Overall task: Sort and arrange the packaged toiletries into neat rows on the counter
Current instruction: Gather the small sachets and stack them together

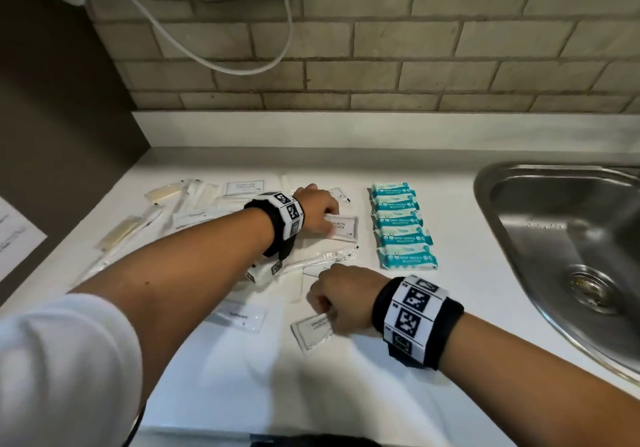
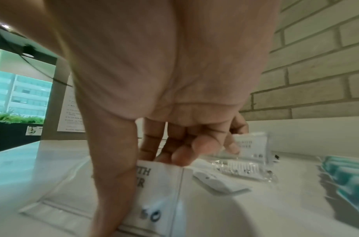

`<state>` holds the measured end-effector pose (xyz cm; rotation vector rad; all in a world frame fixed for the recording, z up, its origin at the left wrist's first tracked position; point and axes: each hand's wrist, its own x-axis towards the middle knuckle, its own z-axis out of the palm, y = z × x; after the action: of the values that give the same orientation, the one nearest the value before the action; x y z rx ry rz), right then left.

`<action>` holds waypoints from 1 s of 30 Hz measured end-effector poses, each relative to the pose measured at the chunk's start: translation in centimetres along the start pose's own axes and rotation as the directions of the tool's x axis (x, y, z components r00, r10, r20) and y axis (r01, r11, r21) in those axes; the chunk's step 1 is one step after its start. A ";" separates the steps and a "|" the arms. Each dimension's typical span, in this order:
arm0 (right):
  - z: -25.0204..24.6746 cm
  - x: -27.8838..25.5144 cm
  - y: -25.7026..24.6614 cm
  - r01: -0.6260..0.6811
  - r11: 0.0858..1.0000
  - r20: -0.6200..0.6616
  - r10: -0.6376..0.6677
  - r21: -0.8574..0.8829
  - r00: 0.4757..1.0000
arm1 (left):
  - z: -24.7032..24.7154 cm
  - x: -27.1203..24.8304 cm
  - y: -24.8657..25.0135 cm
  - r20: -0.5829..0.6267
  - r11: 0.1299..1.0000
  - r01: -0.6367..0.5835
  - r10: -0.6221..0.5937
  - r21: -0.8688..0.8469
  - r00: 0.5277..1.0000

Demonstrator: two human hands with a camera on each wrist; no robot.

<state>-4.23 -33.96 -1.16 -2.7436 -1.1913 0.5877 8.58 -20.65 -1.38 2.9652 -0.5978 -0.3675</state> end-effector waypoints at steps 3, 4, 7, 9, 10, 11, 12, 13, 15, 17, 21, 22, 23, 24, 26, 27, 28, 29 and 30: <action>-0.2 0.3 -0.3 -0.025 0.999 -0.002 0.025 0.037 1.000 | -1.5 -1.5 -1.1 -0.124 0.977 -0.014 -0.013 -0.212 0.992; -0.3 0.3 -0.4 -0.035 0.997 -0.005 0.036 0.069 0.999 | -2.1 -2.1 -1.5 -0.172 0.964 -0.034 -0.013 -0.264 0.985; -1.9 1.4 -1.2 -0.022 0.991 0.011 0.021 0.134 1.000 | -4.6 -5.1 -4.0 -0.286 0.921 -0.050 -0.068 -0.386 0.956; -3.4 2.4 -1.7 0.008 0.989 -0.031 -0.004 0.147 1.000 | -6.1 -7.5 -6.1 -0.333 0.878 -0.046 -0.132 -0.476 0.934; -4.1 2.9 -1.8 0.005 0.986 -0.049 0.003 0.167 0.999 | -6.5 -8.5 -7.2 -0.344 0.858 -0.034 -0.169 -0.513 0.924; -5.0 3.6 -2.1 0.007 0.982 -0.064 0.005 0.191 0.998 | -6.9 -9.6 -8.6 -0.345 0.837 -0.016 -0.208 -0.548 0.915; -5.9 4.2 -2.1 0.001 0.975 -0.072 0.015 0.222 0.997 | -7.1 -10.5 -9.7 -0.339 0.815 -0.006 -0.234 -0.579 0.911; -6.8 4.9 -2.1 -0.009 0.971 -0.081 0.029 0.239 0.996 | -7.1 -11.3 -10.8 -0.325 0.800 0.013 -0.258 -0.600 0.910; -8.7 7.0 -1.8 -0.052 0.964 -0.109 0.083 0.260 0.991 | -6.9 -13.0 -13.1 -0.288 0.792 0.066 -0.296 -0.606 0.911; -10.1 9.8 -1.2 -0.082 0.959 -0.166 0.131 0.273 0.977 | -6.5 -14.2 -15.3 -0.245 0.794 0.129 -0.332 -0.594 0.911; -11.8 16.0 -0.1 -0.161 0.948 -0.192 0.218 0.275 0.957 | -5.8 -15.8 -19.2 -0.184 0.792 0.230 -0.393 -0.566 0.901; -12.1 17.4 0.1 -0.184 0.945 -0.193 0.240 0.271 0.951 | -5.6 -15.9 -19.9 -0.166 0.792 0.243 -0.394 -0.560 0.904; -12.5 18.8 0.2 -0.208 0.945 -0.184 0.257 0.252 0.949 | -5.4 -16.1 -20.4 -0.142 0.792 0.259 -0.396 -0.553 0.907; -12.7 20.4 0.1 -0.229 0.946 -0.171 0.271 0.231 0.947 | -5.2 -16.2 -21.2 -0.116 0.792 0.275 -0.397 -0.546 0.911; -12.9 23.5 0.2 -0.291 0.942 -0.124 0.313 0.167 0.942 | -4.8 -16.2 -22.2 -0.070 0.801 0.291 -0.381 -0.523 0.922; -12.8 24.8 0.3 -0.319 0.940 -0.097 0.331 0.126 0.939 | -4.6 -16.2 -22.5 -0.052 0.807 0.291 -0.368 -0.515 0.928; -12.7 26.0 0.5 -0.335 0.938 -0.074 0.341 0.084 0.937 | -4.5 -16.2 -22.7 -0.032 0.805 0.289 -0.356 -0.517 0.934; -12.5 27.4 0.5 -0.346 0.937 -0.060 0.349 0.046 0.935 | -4.2 -16.3 -23.0 -0.011 0.806 0.287 -0.342 -0.518 0.940; -12.2 28.5 0.8 -0.367 0.930 -0.049 0.367 0.014 0.929 | -4.1 -16.4 -23.0 0.017 0.814 0.283 -0.319 -0.508 0.948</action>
<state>18.71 -13.18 1.07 -2.9768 -0.6622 0.5457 3.47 7.15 2.92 2.5336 0.0005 -0.3732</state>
